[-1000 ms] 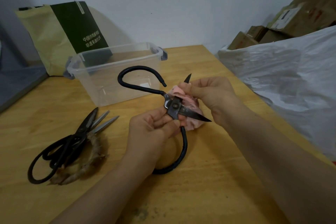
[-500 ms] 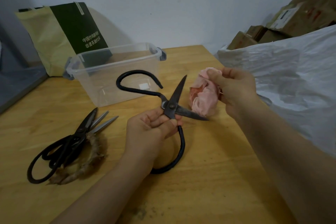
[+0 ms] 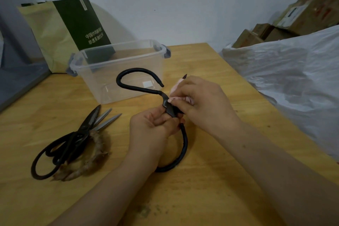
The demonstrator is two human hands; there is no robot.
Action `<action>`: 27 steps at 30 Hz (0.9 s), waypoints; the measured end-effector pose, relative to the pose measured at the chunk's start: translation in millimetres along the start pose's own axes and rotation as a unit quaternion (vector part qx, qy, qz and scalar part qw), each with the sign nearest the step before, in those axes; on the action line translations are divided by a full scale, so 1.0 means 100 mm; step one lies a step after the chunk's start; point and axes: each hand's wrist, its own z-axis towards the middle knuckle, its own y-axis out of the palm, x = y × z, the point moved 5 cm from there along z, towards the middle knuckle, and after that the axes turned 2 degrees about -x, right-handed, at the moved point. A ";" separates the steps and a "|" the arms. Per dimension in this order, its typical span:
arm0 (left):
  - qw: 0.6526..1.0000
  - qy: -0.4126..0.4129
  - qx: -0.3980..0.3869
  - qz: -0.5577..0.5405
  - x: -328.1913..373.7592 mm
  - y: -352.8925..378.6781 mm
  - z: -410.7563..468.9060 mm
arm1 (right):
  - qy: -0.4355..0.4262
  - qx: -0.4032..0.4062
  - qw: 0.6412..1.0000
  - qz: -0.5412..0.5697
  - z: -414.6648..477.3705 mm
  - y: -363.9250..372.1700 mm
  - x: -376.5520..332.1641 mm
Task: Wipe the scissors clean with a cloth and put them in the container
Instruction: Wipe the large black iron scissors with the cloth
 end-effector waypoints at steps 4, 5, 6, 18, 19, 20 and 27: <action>1.000 -0.021 0.006 -0.006 -0.03 0.00 0.01 | 0.022 -0.066 0.998 0.001 -0.01 -0.04 0.00; 1.000 -0.025 0.006 -0.004 -0.03 -0.01 0.01 | 0.034 -0.090 0.995 -0.001 -0.02 -0.04 0.03; 1.000 -0.029 0.007 -0.002 -0.04 -0.01 0.01 | 0.050 -0.118 0.992 -0.008 -0.03 -0.04 0.07; 1.000 -0.027 0.005 -0.010 -0.05 -0.02 0.02 | 0.024 -0.055 0.997 0.051 -0.04 -0.01 0.00; 1.000 -0.028 0.002 -0.011 -0.05 -0.02 0.01 | 0.023 -0.060 0.997 0.052 -0.03 -0.02 0.01; 1.000 -0.029 0.000 -0.012 -0.05 -0.01 0.01 | 0.033 -0.072 0.995 0.063 -0.02 -0.04 0.04; 0.999 -0.038 -0.002 -0.018 -0.07 -0.02 0.03 | 0.066 -0.027 0.996 0.049 -0.05 -0.15 0.13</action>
